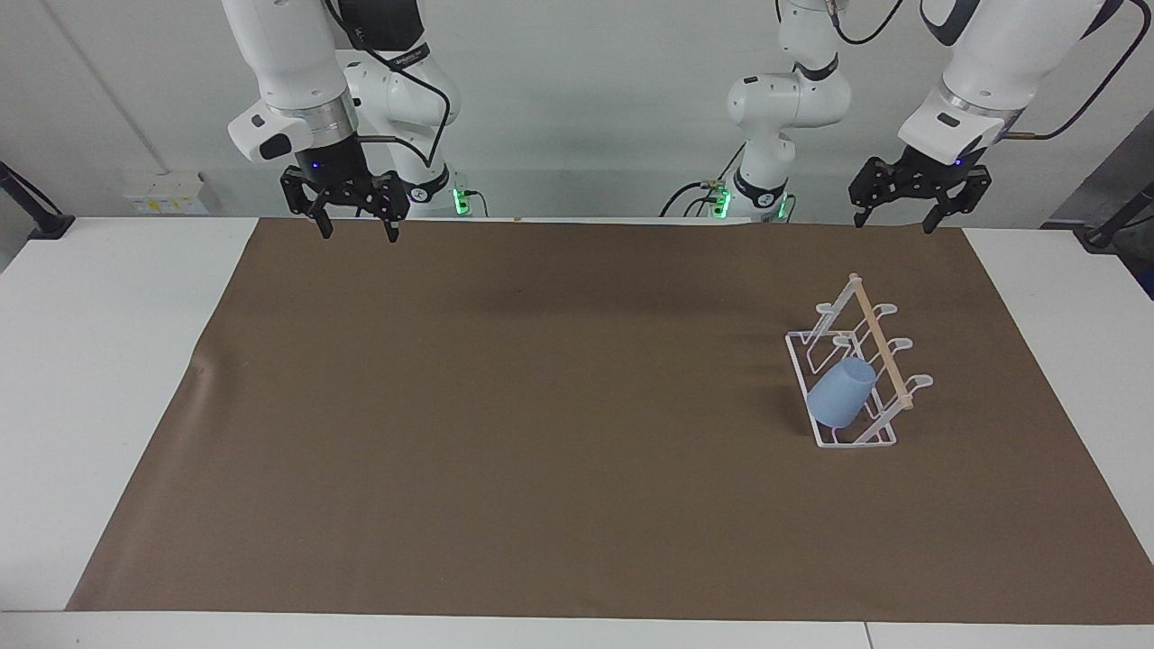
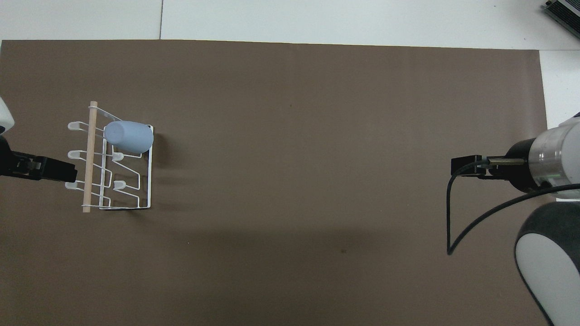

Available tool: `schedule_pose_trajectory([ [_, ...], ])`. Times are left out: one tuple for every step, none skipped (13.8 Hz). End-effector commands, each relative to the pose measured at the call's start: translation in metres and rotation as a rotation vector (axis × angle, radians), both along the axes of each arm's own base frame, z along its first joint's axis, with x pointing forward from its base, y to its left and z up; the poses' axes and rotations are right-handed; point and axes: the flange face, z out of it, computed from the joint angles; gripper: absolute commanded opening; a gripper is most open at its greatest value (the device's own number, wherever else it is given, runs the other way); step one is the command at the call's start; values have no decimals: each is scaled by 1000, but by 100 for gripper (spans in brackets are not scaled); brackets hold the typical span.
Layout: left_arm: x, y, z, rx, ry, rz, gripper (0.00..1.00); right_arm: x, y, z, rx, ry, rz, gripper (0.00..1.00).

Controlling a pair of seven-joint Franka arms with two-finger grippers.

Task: Hang cup on cup holder

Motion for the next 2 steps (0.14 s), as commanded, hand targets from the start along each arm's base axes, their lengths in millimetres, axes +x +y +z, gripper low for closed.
schedule_pose_trajectory([
  [-9, 0, -1, -17, -10, -10, 100, -3, 1, 1, 11, -16, -3, 100],
  [-9, 0, -1, -17, -9, -10, 100, -3, 1, 1, 12, -16, -3, 100],
])
